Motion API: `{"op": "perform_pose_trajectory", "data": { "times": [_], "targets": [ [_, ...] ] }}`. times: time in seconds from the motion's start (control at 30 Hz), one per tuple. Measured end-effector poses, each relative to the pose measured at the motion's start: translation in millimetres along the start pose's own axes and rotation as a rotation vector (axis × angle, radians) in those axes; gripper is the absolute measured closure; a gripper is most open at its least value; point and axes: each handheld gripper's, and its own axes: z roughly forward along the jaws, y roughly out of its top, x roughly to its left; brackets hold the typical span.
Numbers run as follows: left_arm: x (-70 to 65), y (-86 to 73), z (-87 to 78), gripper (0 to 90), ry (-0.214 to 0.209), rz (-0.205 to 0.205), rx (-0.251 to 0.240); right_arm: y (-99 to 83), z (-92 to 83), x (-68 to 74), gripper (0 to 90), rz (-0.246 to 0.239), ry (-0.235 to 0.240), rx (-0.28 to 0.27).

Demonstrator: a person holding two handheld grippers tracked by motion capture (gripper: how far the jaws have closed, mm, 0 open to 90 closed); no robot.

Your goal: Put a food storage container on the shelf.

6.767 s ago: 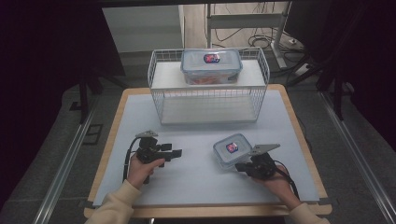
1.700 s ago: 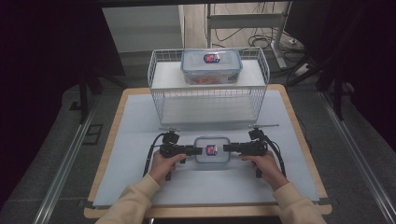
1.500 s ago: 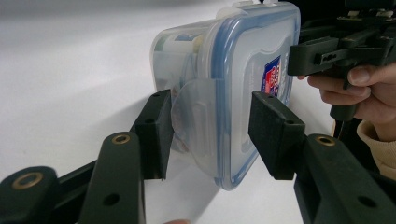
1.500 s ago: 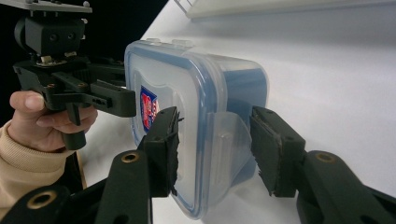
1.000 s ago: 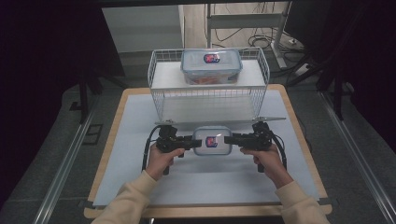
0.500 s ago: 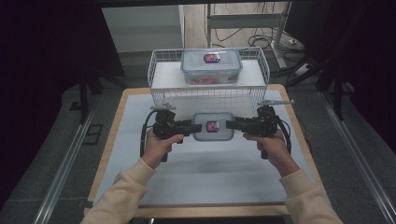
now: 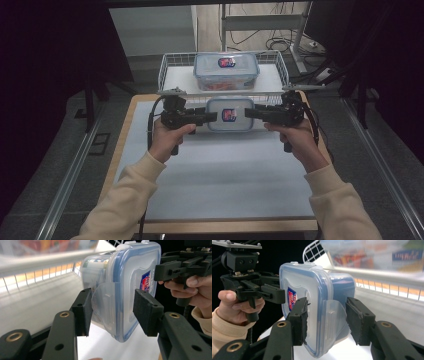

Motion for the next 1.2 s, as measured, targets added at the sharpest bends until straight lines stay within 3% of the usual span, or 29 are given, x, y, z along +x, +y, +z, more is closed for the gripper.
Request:
{"op": "perform_pose_trajectory", "data": {
  "times": [0.5,0.7,0.97,1.2],
  "targets": [
    [2.2,36.9,-9.5,50.6,-0.006,0.017,-0.032,39.8,-2.3,5.5,53.0,-0.032,-0.005,-0.019],
    [6.2,70.0,-14.1,50.5,-0.003,0.028,-0.042,70.8,-2.7,4.2,53.0,-0.045,0.000,-0.034],
    [27.0,113.0,-11.0,50.6,-0.014,0.038,-0.041,114.3,4.4,-7.0,53.0,-0.041,-0.008,-0.031],
    [55.7,139.6,1.3,50.6,-0.028,-0.002,-0.026,145.0,20.5,-28.5,52.9,-0.013,-0.019,-0.015]
  ]
}}
